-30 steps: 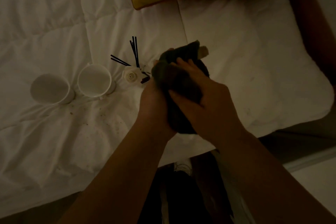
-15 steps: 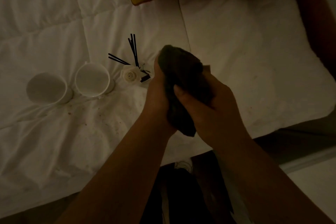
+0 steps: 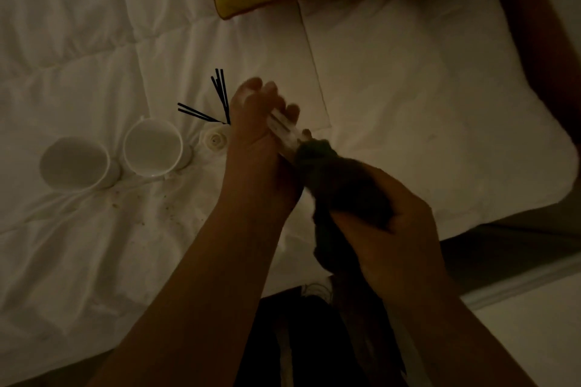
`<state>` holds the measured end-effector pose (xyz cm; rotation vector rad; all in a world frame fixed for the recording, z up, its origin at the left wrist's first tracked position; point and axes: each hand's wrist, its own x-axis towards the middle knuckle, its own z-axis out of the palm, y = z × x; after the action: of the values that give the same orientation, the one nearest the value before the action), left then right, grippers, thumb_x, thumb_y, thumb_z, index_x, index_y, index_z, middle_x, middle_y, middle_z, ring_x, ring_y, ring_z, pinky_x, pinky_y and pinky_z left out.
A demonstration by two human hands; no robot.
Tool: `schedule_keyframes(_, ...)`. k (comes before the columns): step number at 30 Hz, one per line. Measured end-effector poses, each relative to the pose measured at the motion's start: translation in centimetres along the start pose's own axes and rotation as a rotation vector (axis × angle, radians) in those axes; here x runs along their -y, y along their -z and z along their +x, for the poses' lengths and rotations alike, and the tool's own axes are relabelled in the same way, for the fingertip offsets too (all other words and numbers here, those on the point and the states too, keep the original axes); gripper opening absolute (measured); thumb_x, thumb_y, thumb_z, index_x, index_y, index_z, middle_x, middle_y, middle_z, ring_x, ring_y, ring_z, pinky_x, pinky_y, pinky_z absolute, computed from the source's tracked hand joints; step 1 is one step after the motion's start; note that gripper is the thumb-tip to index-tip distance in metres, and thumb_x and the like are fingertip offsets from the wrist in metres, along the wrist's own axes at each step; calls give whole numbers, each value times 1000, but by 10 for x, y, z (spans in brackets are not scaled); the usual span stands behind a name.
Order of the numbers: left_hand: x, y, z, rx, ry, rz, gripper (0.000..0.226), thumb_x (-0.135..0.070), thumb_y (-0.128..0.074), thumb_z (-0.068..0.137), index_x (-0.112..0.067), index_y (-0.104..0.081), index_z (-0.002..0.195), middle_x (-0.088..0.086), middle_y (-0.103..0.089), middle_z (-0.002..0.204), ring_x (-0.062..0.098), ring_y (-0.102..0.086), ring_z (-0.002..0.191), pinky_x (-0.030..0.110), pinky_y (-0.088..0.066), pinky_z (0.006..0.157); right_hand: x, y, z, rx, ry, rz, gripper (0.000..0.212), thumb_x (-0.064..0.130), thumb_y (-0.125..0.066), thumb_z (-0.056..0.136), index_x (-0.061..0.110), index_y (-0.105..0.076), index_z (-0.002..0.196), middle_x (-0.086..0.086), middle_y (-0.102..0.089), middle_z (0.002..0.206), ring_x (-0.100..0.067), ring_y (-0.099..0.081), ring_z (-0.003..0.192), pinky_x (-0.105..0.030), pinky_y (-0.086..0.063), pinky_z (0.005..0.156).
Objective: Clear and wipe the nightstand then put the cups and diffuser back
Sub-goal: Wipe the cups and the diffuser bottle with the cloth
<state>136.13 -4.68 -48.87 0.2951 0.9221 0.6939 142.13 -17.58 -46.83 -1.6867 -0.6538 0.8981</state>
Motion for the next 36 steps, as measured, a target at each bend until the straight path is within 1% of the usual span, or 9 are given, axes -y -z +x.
schedule_keyframes(5, 4, 5, -10, 238, 82, 120, 31, -16, -53, 83, -20, -70, 108, 7, -67, 120, 23, -66, 106, 45, -54, 86, -3, 24, 8, -219, -275, 636, 16, 36, -61, 81, 25, -70, 74, 7, -59, 57, -7, -55, 46, -21, -47, 48)
schedule_keyframes(7, 5, 8, -17, 306, 116, 271, 31, -10, -54, 86, -23, -70, 109, 6, -64, 119, 24, -68, 101, 44, -55, 84, 5, 32, 25, -207, -215, 496, 12, 39, -66, 82, 30, -71, 82, 8, -65, 67, -8, -63, 58, -24, -51, 55)
schedule_keyframes(10, 1, 12, -23, 351, -152, 1024, 25, -12, -61, 88, -33, -68, 100, -9, -68, 97, 9, -67, 90, 28, -55, 83, 11, 32, 41, -108, -86, 150, 10, 41, -65, 79, 44, -68, 88, 14, -73, 87, -6, -70, 82, -29, -56, 72)
schedule_keyframes(13, 0, 7, -23, 328, -430, 1627, 25, -10, -59, 89, -32, -49, 82, -20, -50, 74, 0, -52, 66, 3, -41, 63, 24, 13, 45, -17, 50, -95, 12, 42, -64, 83, 49, -63, 93, 26, -69, 87, 7, -65, 84, -12, -53, 71)
schedule_keyframes(16, 2, 8, -16, 221, -462, 1547, 16, -7, -54, 91, -22, -49, 87, -11, -55, 80, 4, -55, 73, 7, -43, 63, 27, 6, 50, 46, 185, -315, 31, 43, -61, 87, 37, -61, 117, 22, -67, 93, 6, -62, 92, -8, -48, 81)
schedule_keyframes(21, 10, 14, -5, 246, -350, 1037, 15, -20, -58, 92, -27, -55, 106, -6, -63, 106, 19, -67, 93, 46, -58, 80, 2, 38, 59, -7, 83, -329, 7, 38, -62, 90, 44, -58, 92, 25, -60, 78, 14, -60, 79, -1, -43, 68)
schedule_keyframes(28, 42, 25, 28, 189, -278, 675, 32, -3, -54, 93, -27, -56, 114, -11, -67, 109, 11, -66, 105, 28, -55, 81, -32, 108, 56, -179, -158, -291, 11, 43, -64, 88, 47, -61, 78, 23, -63, 83, 1, -62, 80, -25, -48, 74)
schedule_keyframes(31, 48, 20, 55, 129, -297, 723, 27, -11, -55, 94, -24, -59, 118, -10, -70, 106, 11, -65, 106, 30, -55, 87, -35, 116, 45, -185, -207, -181, 9, 47, -66, 82, 52, -62, 75, 28, -68, 77, 6, -65, 77, -16, -49, 69)
schedule_keyframes(36, 50, 25, 88, -109, -457, 1312, 33, -16, -61, 92, -18, -59, 125, -6, -60, 118, 11, -57, 109, 24, -50, 93, -32, 111, 34, -98, -195, -97, 11, 52, -63, 70, 63, -64, 68, 35, -66, 76, 12, -64, 74, -3, -45, 57)
